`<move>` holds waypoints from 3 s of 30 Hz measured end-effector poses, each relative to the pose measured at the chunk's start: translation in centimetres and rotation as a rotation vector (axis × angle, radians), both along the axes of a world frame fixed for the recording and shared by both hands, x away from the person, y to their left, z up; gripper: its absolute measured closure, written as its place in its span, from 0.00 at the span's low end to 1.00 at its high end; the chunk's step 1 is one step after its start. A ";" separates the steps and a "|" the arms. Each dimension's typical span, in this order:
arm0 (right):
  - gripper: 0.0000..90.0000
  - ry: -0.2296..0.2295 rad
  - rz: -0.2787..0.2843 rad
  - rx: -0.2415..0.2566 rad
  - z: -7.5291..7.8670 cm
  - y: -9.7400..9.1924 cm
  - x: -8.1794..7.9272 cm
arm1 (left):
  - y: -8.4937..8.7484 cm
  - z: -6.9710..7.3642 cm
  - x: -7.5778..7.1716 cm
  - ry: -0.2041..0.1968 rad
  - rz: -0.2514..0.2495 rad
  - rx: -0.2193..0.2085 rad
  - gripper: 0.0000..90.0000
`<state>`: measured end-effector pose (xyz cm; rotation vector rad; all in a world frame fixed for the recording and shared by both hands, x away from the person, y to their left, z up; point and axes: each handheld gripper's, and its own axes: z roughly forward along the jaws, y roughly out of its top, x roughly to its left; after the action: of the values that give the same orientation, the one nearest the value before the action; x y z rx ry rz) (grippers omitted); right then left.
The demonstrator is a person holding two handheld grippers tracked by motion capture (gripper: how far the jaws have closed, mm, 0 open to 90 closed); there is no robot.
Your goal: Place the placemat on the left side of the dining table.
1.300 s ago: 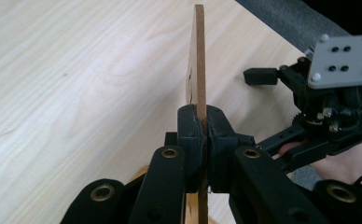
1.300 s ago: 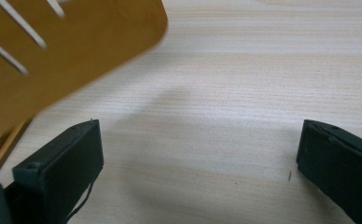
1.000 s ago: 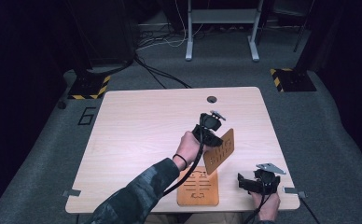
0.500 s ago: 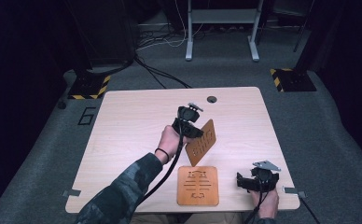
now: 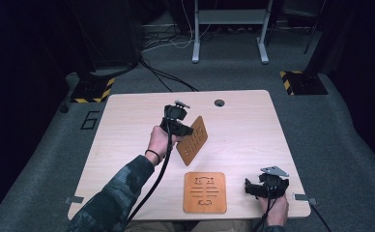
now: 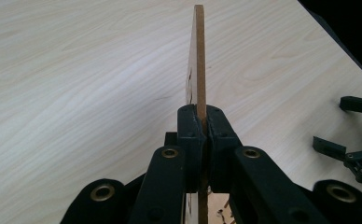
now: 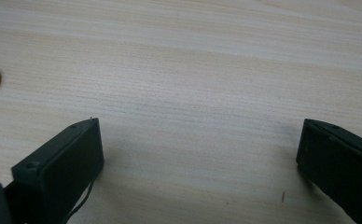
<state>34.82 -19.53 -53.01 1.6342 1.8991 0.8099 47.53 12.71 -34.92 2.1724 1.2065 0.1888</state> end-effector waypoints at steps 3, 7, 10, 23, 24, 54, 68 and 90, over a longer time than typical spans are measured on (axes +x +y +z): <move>0.00 -0.001 -0.003 0.000 0.0 0.0 0.0 | 1.3 -0.2 0.5 0.007 0.031 0.008 0.96; 0.00 -0.002 -0.007 0.001 0.0 0.0 -0.1 | 2.7 -0.1 1.0 0.003 0.065 0.011 0.96; 0.00 -0.002 -0.007 0.001 0.0 0.0 -0.1 | 4.4 -0.2 1.5 0.009 0.105 0.018 0.96; 0.01 -0.005 -0.018 0.006 0.0 0.0 -0.1 | 8.6 -0.6 2.6 0.038 0.217 0.006 0.96; 0.01 -0.007 -0.017 0.005 0.0 0.0 -0.1 | 8.9 -0.6 2.7 0.038 0.222 0.010 0.96; 0.01 -0.009 -0.023 0.003 0.0 0.0 -0.1 | 20.2 -2.7 3.9 0.119 0.505 0.029 0.96; 0.01 -0.010 -0.024 0.003 0.0 0.0 -0.1 | 23.9 -3.7 4.1 0.137 0.597 -0.006 0.96; 0.01 -0.008 -0.026 0.003 0.0 0.0 -0.1 | 25.6 -4.8 4.4 0.125 0.608 0.153 0.83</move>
<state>34.68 -19.55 -53.03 1.6521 1.8679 0.8082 51.90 38.28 -39.76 1.8975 1.9573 0.4136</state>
